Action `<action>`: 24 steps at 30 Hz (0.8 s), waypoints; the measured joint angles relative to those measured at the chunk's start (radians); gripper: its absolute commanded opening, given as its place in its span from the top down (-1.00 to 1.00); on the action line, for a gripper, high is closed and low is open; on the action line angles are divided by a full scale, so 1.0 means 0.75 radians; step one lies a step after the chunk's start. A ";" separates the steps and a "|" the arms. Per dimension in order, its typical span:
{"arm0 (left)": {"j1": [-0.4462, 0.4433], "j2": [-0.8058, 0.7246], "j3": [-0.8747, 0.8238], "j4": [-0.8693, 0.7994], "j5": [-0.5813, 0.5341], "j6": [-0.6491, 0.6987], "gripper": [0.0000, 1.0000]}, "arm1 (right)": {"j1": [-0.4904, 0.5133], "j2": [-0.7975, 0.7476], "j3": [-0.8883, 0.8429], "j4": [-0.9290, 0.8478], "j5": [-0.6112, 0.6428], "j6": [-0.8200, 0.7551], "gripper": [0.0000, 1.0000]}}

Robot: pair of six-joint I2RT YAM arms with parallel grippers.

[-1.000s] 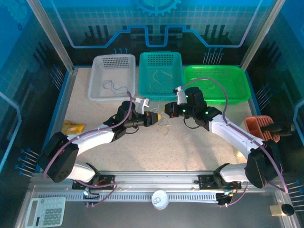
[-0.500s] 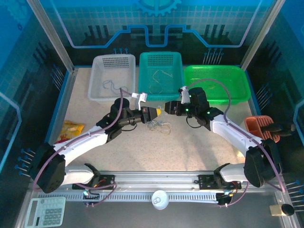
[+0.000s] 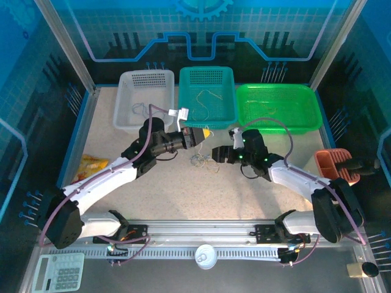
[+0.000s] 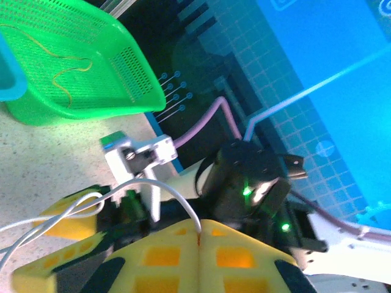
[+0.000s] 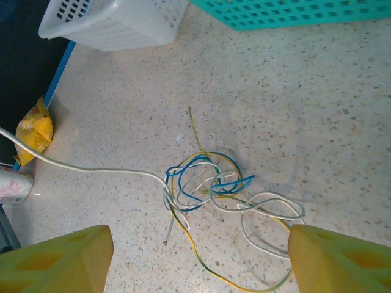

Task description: Untangle the cables

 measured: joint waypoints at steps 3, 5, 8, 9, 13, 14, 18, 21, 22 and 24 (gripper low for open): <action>-0.008 -0.004 0.018 0.000 0.002 -0.018 1.00 | 0.045 0.042 0.000 0.100 -0.001 -0.023 -0.54; -0.012 -0.005 0.026 0.000 0.002 -0.029 1.00 | 0.072 0.076 0.001 0.162 -0.001 -0.035 -0.54; -0.016 -0.007 0.028 -0.002 0.002 -0.033 1.00 | 0.104 0.137 0.007 0.223 0.001 -0.043 -0.54; -0.017 -0.007 0.028 -0.002 0.002 -0.033 1.00 | 0.111 0.155 0.012 0.237 0.001 -0.043 -0.54; -0.019 -0.010 0.028 -0.002 0.002 -0.033 1.00 | 0.130 0.230 0.047 0.292 0.007 -0.042 -0.51; -0.019 -0.012 0.028 -0.002 0.002 -0.034 1.00 | 0.130 0.249 0.056 0.312 0.011 -0.040 -0.47; -0.019 -0.022 0.028 -0.001 0.002 -0.045 1.00 | 0.130 0.329 0.085 0.383 0.033 -0.014 0.10; -0.019 -0.037 0.031 -0.002 0.002 -0.064 1.00 | 0.130 0.382 0.094 0.418 0.041 -0.004 0.84; -0.019 -0.042 0.035 -0.003 0.002 -0.068 1.00 | 0.130 0.397 0.094 0.425 0.043 0.001 1.00; -0.019 -0.050 0.054 -0.010 0.002 -0.069 1.00 | 0.130 0.412 0.094 0.431 0.046 0.015 1.00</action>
